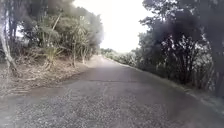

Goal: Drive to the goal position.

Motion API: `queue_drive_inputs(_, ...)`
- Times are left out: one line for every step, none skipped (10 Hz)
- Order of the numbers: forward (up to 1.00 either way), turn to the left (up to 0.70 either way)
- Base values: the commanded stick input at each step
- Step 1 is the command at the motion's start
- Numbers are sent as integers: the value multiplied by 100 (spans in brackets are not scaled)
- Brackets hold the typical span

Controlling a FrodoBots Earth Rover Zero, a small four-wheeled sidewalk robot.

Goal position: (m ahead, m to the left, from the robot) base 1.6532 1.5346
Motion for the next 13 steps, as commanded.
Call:
queue_drive_inputs(6,0)
queue_drive_inputs(6,0)
queue_drive_inputs(6,0)
queue_drive_inputs(7,0)
queue_drive_inputs(7,0)
queue_drive_inputs(7,0)
queue_drive_inputs(7,0)
queue_drive_inputs(7,0)
queue_drive_inputs(7,0)
queue_drive_inputs(7,0)
queue_drive_inputs(7,0)
queue_drive_inputs(7,0)
queue_drive_inputs(7,0)
